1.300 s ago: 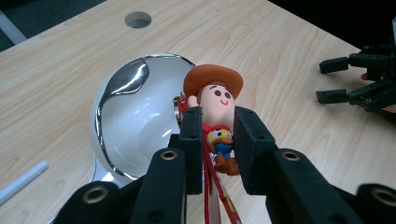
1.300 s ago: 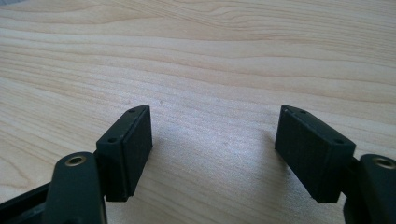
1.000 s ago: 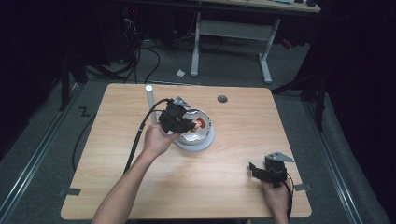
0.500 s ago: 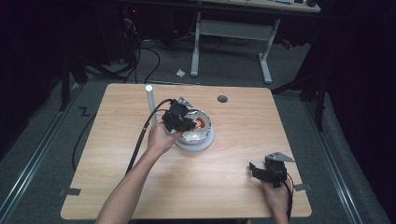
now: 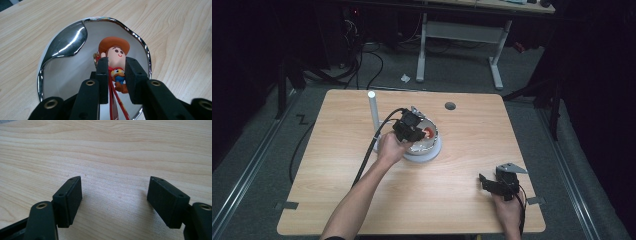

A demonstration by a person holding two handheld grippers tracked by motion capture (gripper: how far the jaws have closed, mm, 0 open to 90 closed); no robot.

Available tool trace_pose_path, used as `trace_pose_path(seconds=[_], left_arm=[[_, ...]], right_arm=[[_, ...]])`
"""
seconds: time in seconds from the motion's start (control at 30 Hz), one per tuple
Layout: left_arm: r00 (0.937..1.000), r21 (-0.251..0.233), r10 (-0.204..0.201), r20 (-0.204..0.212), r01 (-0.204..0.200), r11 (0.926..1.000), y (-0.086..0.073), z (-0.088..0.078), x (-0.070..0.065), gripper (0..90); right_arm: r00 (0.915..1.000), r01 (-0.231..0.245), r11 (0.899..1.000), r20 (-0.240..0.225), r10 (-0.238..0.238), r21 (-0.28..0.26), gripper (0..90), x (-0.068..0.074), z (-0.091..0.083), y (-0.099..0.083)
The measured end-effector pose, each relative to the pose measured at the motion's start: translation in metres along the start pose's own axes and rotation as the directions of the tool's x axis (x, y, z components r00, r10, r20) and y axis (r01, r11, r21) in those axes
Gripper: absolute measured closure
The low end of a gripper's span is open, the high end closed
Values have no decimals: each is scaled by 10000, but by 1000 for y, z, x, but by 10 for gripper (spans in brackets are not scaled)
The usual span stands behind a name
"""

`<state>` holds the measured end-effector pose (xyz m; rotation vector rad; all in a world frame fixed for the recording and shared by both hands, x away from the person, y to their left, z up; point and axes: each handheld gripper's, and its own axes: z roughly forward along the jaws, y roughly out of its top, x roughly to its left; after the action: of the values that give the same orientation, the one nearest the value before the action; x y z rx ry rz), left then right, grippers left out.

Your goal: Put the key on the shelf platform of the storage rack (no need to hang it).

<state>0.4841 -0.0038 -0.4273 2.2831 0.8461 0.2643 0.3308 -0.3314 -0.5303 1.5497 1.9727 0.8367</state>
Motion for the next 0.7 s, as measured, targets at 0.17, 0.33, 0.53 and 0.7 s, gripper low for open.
trace_pose_path(seconds=[0.17, 0.33, 0.53, 0.7], left_arm=[[9999, 67, -43, -95, 43, 10000, 0, 5, 1, 739], [9998, 267, 19, -191, -14, 9996, 0, 12, 0, 736], [9998, 381, -28, -207, 36, 9993, -1, 15, -1, 714], [9998, 188, -158, -98, 160, 9997, -2, 8, 1, 587]], right_arm=[[10000, -11, 10000, 4, 11, 0, 282, 0, 0, 0], [10000, -10, 10000, 1, 10, -2, 282, 0, 0, 0], [10000, -15, 10000, 10, 15, 6, 282, 0, 0, 0], [10000, -21, 10000, 5, 21, 4, 282, 0, 0, 0]])
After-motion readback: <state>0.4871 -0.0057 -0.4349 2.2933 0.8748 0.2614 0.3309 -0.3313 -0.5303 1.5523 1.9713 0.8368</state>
